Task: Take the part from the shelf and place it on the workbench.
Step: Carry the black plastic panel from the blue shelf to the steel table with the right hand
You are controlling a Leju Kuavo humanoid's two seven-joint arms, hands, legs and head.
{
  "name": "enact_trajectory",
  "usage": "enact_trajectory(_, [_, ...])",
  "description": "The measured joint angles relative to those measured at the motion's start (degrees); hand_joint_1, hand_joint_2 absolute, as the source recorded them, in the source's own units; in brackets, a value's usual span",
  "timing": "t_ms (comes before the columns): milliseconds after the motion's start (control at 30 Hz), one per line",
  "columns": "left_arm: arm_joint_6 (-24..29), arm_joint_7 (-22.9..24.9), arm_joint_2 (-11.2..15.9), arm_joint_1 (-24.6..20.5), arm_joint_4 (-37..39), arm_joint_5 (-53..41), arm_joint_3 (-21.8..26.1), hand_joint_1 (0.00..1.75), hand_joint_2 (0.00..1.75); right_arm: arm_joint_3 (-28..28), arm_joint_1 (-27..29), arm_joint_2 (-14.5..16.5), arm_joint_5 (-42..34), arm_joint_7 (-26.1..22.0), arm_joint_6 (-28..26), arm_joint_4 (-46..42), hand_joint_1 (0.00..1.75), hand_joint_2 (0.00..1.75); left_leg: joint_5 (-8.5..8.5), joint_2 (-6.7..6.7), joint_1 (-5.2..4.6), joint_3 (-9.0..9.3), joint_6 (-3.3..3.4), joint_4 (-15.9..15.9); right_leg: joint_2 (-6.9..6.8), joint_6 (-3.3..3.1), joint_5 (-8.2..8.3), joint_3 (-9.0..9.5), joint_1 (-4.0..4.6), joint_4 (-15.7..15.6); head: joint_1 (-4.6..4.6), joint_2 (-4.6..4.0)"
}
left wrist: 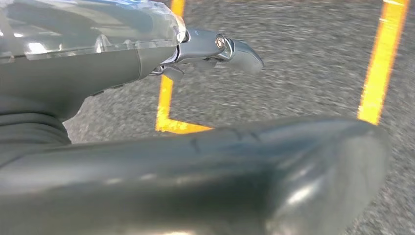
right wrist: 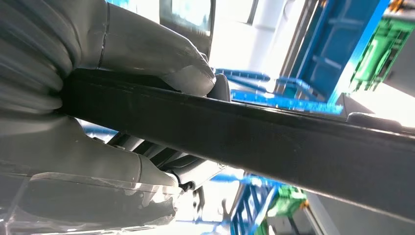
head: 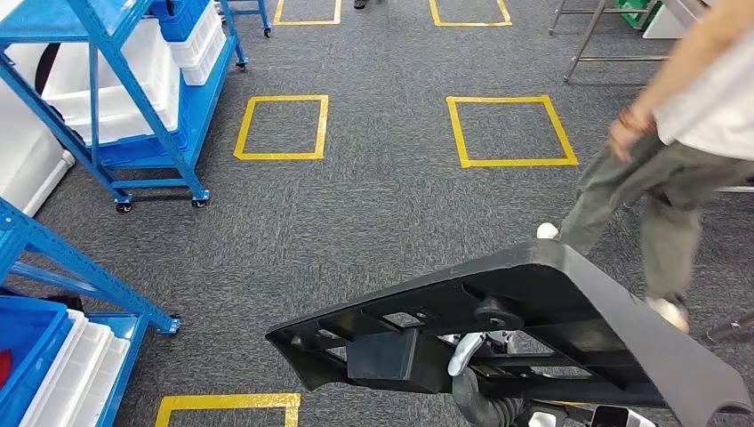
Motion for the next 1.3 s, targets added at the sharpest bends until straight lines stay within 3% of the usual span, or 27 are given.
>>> enact_trajectory(67, [-0.14,-0.06,-0.06,-0.06,0.01,-0.31,-0.02,0.0,0.0,-0.03,0.74,0.45,0.45,0.0,-0.4,-0.73,1.75,1.75,3.16,-2.99,0.29,3.45,0.2,-7.72,1.44,0.42,-0.11,-0.16,-0.08,0.45,0.0,0.0])
enact_trajectory(133, [-0.33,-0.06,-0.16,-0.06,0.02,-0.48,-0.04,0.0,0.0,-0.07,1.39,0.81,0.79,0.0,-0.65,-1.31,1.75,1.75,3.7,-5.13,0.33,4.78,0.52,-10.85,2.82,1.16,0.02,-0.67,-0.19,0.72,0.0,0.0])
enact_trajectory(200, [-0.68,-0.23,-0.31,-0.12,0.02,-0.4,-0.05,0.0,0.0,-0.13,2.14,1.07,1.09,0.0,-0.71,-1.81,1.75,1.75,3.93,-4.13,0.21,4.83,1.15,-11.06,3.96,1.97,0.32,-1.06,-0.32,0.63,0.01,0.0])
enact_trajectory(233, [-1.01,-0.4,-0.39,-0.22,0.02,-0.31,-0.05,0.0,0.0,-0.16,2.51,1.13,1.22,0.0,-0.71,-2.06,1.75,1.75,4.13,-3.41,0.22,4.93,1.56,-11.28,3.34,2.23,0.2,-1.23,-0.3,0.83,0.01,0.0])
enact_trajectory(267, [-1.5,-0.61,-0.48,-0.31,0.02,-0.12,-0.05,0.0,0.0,-0.17,2.78,1.18,1.37,0.0,-0.69,-2.31,1.75,1.75,4.32,-2.57,0.25,5.01,2.01,-11.52,1.73,2.46,-0.6,-1.82,-0.22,1.95,0.01,0.0])
enact_trajectory(333, [-2.61,-0.96,-0.57,-0.31,0.02,0.26,-0.04,0.0,0.0,-0.17,3.17,1.3,1.67,0.0,-0.62,-2.7,1.75,1.75,4.47,-0.81,0.08,5.03,2.62,-11.79,-2.3,2.81,-4.01,-4.42,-0.13,7.49,0.02,0.0])
enact_trajectory(400, [-3.39,-1.11,-0.6,-0.09,0.02,0.53,-0.03,0.0,0.0,-0.17,3.57,1.47,1.9,-0.01,-0.55,-2.88,1.75,1.75,4.37,1.03,-0.18,4.95,2.83,-11.78,-3.79,3.14,-7.49,-7.91,-0.29,14.95,0.02,0.0])
enact_trajectory(433, [-3.64,-1.13,-0.61,-0.06,0.02,0.61,-0.03,0.0,0.0,-0.17,3.82,1.54,1.98,-0.01,-0.51,-2.9,1.75,1.75,4.31,1.93,-0.25,4.93,2.85,-11.76,-3.95,3.23,-7.99,-8.81,-0.39,17.02,0.02,0.0])
enact_trajectory(467, [-3.87,-1.13,-0.63,-0.09,0.02,0.67,-0.03,0.0,0.0,-0.18,4.01,1.61,2.04,-0.01,-0.45,-2.9,1.75,1.75,4.25,2.74,-0.3,4.95,2.81,-11.76,-4.1,3.24,-7.34,-8.49,-0.44,16.76,0.02,0.0])
enact_trajectory(500, [-4.11,-1.13,-0.67,-0.18,0.02,0.69,-0.03,0.0,0.0,-0.16,4.13,1.68,2.11,-0.01,-0.39,-2.91,1.75,1.75,4.16,3.49,-0.33,5.05,2.71,-11.75,-4.44,3.16,-5.8,-6.93,-0.45,14.19,0.02,0.0])
enact_trajectory(567, [-4.51,-1.14,-0.78,-0.38,0.02,0.57,-0.03,0.0,0.0,-0.08,4.03,1.79,2.17,0.0,-0.37,-2.95,1.75,1.75,3.89,4.65,-0.46,5.41,2.35,-11.74,-6.64,2.59,-2.56,-2.0,-0.11,5.73,0.02,0.0])
enact_trajectory(600, [-4.72,-1.16,-0.82,-0.44,0.02,0.48,-0.03,0.0,0.0,-0.02,3.85,1.82,2.15,0.0,-0.41,-2.97,1.75,1.75,3.74,5.13,-0.54,5.58,2.09,-11.72,-7.71,2.2,-1.72,-0.24,0.17,2.57,0.02,0.0])
enact_trajectory(667, [-5.12,-1.23,-0.85,-0.53,0.02,0.3,-0.03,0.0,0.0,0.06,3.37,1.82,1.99,-0.01,-0.55,-2.99,1.75,1.75,3.54,6.09,-0.64,5.84,1.52,-11.72,-8.49,1.52,-1.62,0.67,0.74,0.52,0.02,0.0])
enact_trajectory(733, [-5.43,-1.26,-0.84,-0.69,0.02,0.04,-0.08,0.0,0.0,0.1,2.89,1.82,1.71,-0.01,-0.82,-3.02,1.75,1.75,3.26,6.69,-0.59,6.19,0.91,-11.74,-7.11,0.98,-1.31,0.71,0.64,0.08,0.02,0.0])
enact_trajectory(800, [-5.56,-1.22,-0.81,-0.82,0.02,-0.25,-0.15,0.0,0.0,0.22,2.24,1.82,1.43,-0.01,-1.1,-3.06,1.75,1.75,1.33,4.55,-0.41,5.35,0.41,-9.17,-5.8,0.32,-0.92,1.08,0.21,-0.6,0.01,0.0])
enact_trajectory(867, [-5.59,-1.16,-0.78,-0.68,0.02,-0.4,-0.18,0.0,0.0,0.45,1.62,1.84,1.29,0.0,-1.26,-3.07,1.75,1.75,-2.29,1.52,-0.18,2.1,0.11,-2.11,-4.43,-0.06,-0.73,1.2,0.05,-0.8,0.0,0.0])
enact_trajectory(900, [-5.6,-1.13,-0.77,-0.55,0.02,-0.42,-0.18,0.0,0.0,0.55,1.47,1.85,1.28,0.0,-1.3,-3.05,1.75,1.75,-3.69,0.89,-0.14,0.14,-0.01,1.77,-3.66,-0.13,-0.72,1.17,0.08,-0.75,-0.01,0.0])
enact_trajectory(933, [-5.6,-1.12,-0.75,-0.45,0.02,-0.42,-0.18,0.0,0.0,0.6,1.43,1.85,1.28,0.0,-1.33,-3.03,1.75,1.75,-4.15,0.64,-0.13,-1.33,-0.09,4.35,-2.85,-0.15,-0.73,1.17,0.11,-0.67,-0.01,0.0])
enact_trajectory(967, [-5.6,-1.11,-0.74,-0.39,0.02,-0.42,-0.18,0.0,0.0,0.61,1.41,1.85,1.27,0.0,-1.34,-3.01,1.75,1.75,-3.42,0.55,-0.12,-1.87,-0.1,4.8,-2.03,-0.14,-0.75,1.18,0.13,-0.57,-0.01,0.0])
enact_trajectory(1033, [-5.6,-1.1,-0.74,-0.43,0.02,-0.43,-0.18,0.0,0.0,0.67,1.34,1.84,1.27,0.0,-1.34,-2.99,1.75,1.75,0.95,-0.12,-0.03,0.2,0.0,-1.04,-0.42,0.01,-0.85,1.3,0.08,-0.32,0.0,0.0])
enact_trajectory(1067, [-5.6,-1.09,-0.73,-0.46,0.02,-0.43,-0.18,0.0,0.0,0.7,1.28,1.85,1.26,0.0,-1.34,-2.99,1.75,1.75,2.87,-1.5,0.08,1.9,0.12,-5.17,0.29,0.17,-0.93,1.29,0.08,-0.17,0.0,0.0])
enact_trajectory(1100, [-5.6,-1.09,-0.73,-0.47,0.02,-0.43,-0.18,0.0,0.0,0.74,1.21,1.85,1.26,0.0,-1.34,-2.99,1.75,1.75,4.14,-2.84,0.2,3.24,0.25,-8.54,0.98,0.41,-0.98,1.16,0.09,0.04,0.0,0.0])
enact_trajectory(1167, [-5.6,-1.04,-0.72,-0.46,0.02,-0.42,-0.18,0.0,0.0,0.81,1.1,1.85,1.25,-0.01,-1.33,-3.0,1.75,1.75,4.46,-4.51,0.18,4.26,0.68,-11.15,2.2,1.09,-0.85,0.65,-0.04,0.23,0.0,0.0])
enact_trajectory(1233, [-5.57,-1.02,-0.73,-0.57,0.02,-0.42,-0.19,0.0,0.0,0.84,1.09,1.84,1.25,-0.01,-1.33,-3.01,1.75,1.75,4.77,-3.41,0.13,4.35,1.35,-11.52,2.89,1.85,-0.64,0.17,-0.17,0.23,0.0,0.0])
enact_trajectory(1300, [-5.55,-1.04,-0.75,-0.71,0.02,-0.42,-0.2,0.0,0.0,0.83,0.98,1.83,1.24,-0.01,-1.34,-3.02,1.75,1.75,5.17,-2.04,0.26,4.45,2.17,-12.05,0.36,2.27,-1.86,-0.83,-0.02,1.97,0.01,0.0])
